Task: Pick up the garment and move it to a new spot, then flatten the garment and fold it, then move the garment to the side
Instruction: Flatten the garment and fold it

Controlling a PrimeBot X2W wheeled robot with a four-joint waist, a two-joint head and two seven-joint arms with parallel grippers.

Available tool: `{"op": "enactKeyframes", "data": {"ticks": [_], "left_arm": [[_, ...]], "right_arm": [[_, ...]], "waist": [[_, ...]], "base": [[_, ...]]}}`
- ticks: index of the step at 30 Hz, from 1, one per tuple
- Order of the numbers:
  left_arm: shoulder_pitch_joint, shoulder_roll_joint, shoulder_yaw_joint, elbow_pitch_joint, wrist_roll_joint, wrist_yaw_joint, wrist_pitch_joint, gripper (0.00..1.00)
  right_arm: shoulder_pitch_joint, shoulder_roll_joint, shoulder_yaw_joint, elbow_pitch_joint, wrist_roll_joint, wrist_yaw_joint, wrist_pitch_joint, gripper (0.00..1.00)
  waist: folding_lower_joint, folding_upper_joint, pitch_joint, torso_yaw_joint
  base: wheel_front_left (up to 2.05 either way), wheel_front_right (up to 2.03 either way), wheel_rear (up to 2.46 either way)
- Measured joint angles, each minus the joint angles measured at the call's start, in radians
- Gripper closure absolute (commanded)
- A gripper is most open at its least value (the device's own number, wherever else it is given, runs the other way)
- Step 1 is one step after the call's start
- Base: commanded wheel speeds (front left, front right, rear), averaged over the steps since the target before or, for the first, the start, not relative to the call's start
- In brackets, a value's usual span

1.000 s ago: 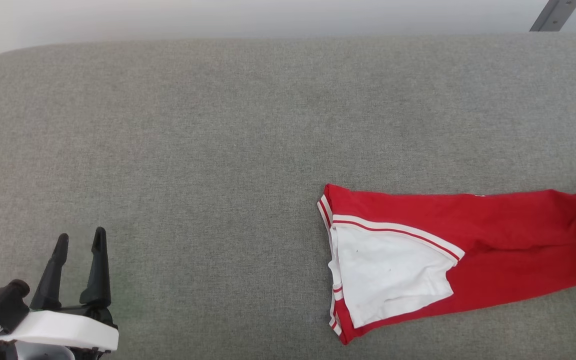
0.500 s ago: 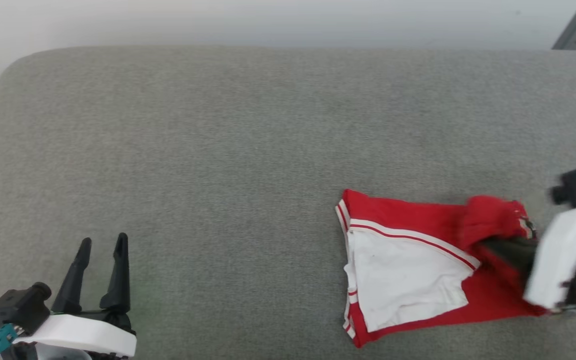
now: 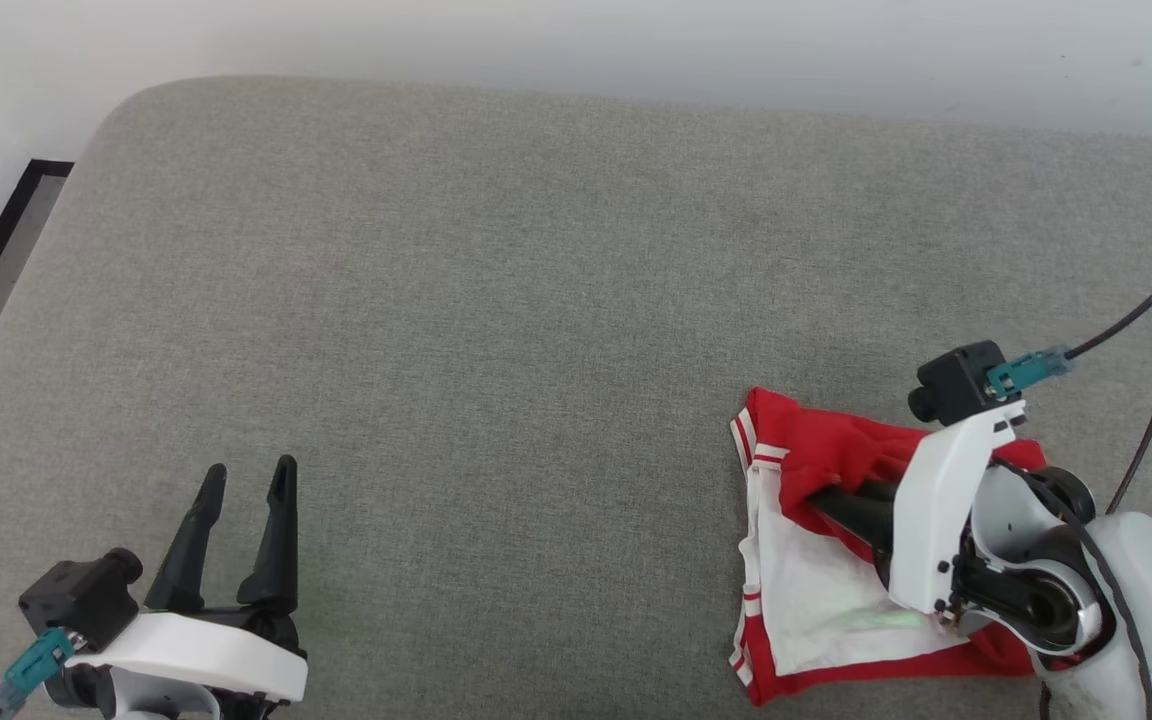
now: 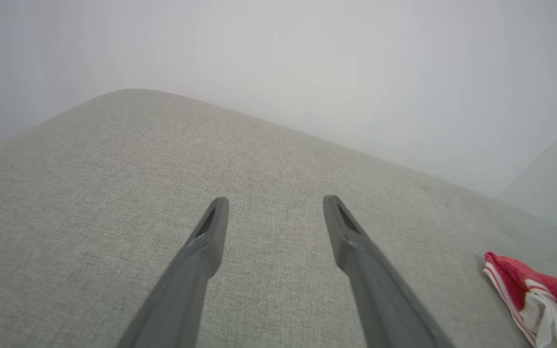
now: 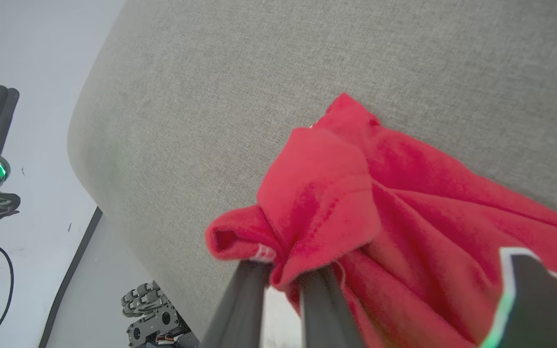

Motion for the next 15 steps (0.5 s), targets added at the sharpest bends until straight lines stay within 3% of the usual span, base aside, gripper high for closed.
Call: {"op": "enactKeyframes", "data": {"ticks": [1,2,3,9,15], "left_arm": [[-0.002,-0.001,0.0,0.0,-0.003,0.0,0.0,0.0],[-0.003,0.0,0.0,0.0,-0.003,0.0,0.0,0.0],[-0.003,0.0,0.001,0.0,-0.003,0.0,0.0,0.0],[-0.002,0.002,0.018,-0.001,-0.006,0.0,0.0,0.0],[0.014,0.006,0.053,-0.007,-0.013,0.0,0.0,0.0]], "right_arm": [[-0.008,0.001,0.007,0.014,-0.002,0.0,-0.01,0.37],[-0.015,-0.001,0.017,0.02,-0.008,0.0,-0.017,0.04],[-0.023,-0.002,0.022,0.023,-0.007,0.0,-0.021,0.0],[-0.044,-0.04,0.018,-0.011,0.027,0.0,-0.041,0.0],[-0.034,-0.103,-0.059,-0.073,0.029,0.0,-0.084,0.0]], "waist": [[0.0,0.0,0.0,0.001],[0.0,0.0,0.0,0.001],[0.0,0.0,0.0,-0.001],[0.0,0.0,-0.003,-0.023],[0.0,0.0,-0.011,-0.061]], "base": [[0.0,0.0,0.0],[0.0,0.0,0.0],[0.0,0.0,0.0],[0.0,0.0,0.0],[0.0,0.0,0.0]]}}
